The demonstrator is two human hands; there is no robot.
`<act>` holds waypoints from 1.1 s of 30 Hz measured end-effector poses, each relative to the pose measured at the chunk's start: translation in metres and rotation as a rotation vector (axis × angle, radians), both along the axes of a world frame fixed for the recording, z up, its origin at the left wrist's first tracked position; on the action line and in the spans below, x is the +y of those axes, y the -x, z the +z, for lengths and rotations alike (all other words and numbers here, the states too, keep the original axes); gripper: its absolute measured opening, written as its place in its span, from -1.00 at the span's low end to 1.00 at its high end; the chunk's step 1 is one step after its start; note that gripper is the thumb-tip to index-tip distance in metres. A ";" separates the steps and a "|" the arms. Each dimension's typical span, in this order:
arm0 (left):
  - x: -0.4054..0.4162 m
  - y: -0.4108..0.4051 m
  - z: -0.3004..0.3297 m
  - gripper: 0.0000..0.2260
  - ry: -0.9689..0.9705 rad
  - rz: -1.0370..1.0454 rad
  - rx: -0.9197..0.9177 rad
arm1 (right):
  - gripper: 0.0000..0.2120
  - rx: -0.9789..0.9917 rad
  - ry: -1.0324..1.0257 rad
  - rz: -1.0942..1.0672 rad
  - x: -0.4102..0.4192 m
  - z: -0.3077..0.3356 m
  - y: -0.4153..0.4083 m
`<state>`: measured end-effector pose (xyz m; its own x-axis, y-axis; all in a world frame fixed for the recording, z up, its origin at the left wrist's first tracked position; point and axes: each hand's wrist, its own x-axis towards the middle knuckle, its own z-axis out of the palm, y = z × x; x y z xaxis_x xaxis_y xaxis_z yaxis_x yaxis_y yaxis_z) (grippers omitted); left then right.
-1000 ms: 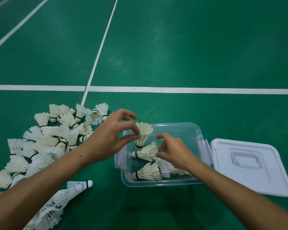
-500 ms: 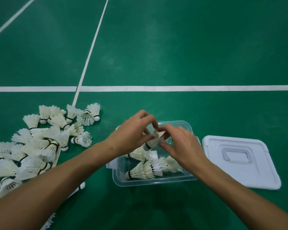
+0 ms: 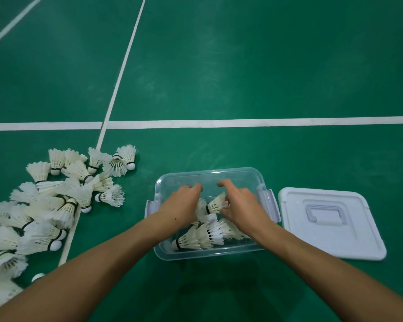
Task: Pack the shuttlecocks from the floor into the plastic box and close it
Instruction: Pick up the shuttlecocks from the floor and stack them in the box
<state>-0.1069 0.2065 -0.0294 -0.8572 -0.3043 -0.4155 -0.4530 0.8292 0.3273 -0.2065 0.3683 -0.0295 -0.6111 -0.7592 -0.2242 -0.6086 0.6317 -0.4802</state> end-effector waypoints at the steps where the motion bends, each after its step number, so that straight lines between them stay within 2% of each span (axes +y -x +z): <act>1: 0.000 0.001 -0.002 -0.42 0.008 0.011 0.003 | -0.30 -0.027 -0.010 0.005 -0.003 -0.002 0.000; 4: -0.001 0.003 -0.008 -0.49 0.014 0.037 0.013 | -0.29 -0.123 -0.016 0.023 -0.014 -0.008 -0.002; 8: 0.002 0.004 -0.012 -0.55 0.041 0.070 0.047 | -0.28 -0.299 0.023 -0.058 -0.024 -0.014 -0.006; 13: 0.001 0.003 0.004 -0.63 0.028 0.071 0.071 | -0.31 -0.381 0.031 -0.100 -0.020 -0.012 -0.001; 16: -0.007 -0.012 0.029 -0.60 -0.048 0.088 0.241 | -0.37 -0.327 0.046 -0.093 -0.005 0.004 0.005; 19: -0.026 -0.039 0.062 -0.67 -0.222 0.191 0.476 | -0.48 -0.273 0.107 -0.093 0.003 0.034 0.009; 22: -0.057 -0.072 0.081 -0.65 -0.344 0.298 0.594 | -0.54 -0.332 0.199 -0.093 -0.008 0.070 0.006; 28: -0.142 -0.146 0.085 -0.55 -0.284 0.519 0.613 | -0.58 -0.387 0.287 0.104 -0.085 0.127 -0.032; 33: -0.199 -0.205 0.068 -0.48 -0.169 0.601 0.552 | -0.57 -0.387 0.257 0.284 -0.163 0.115 -0.070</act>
<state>0.0983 0.0080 0.0387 -0.6625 -0.7463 -0.0648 -0.5409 0.4167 0.7306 -0.1369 0.2057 0.0851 -0.2833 -0.9425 -0.1775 -0.4866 0.3007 -0.8202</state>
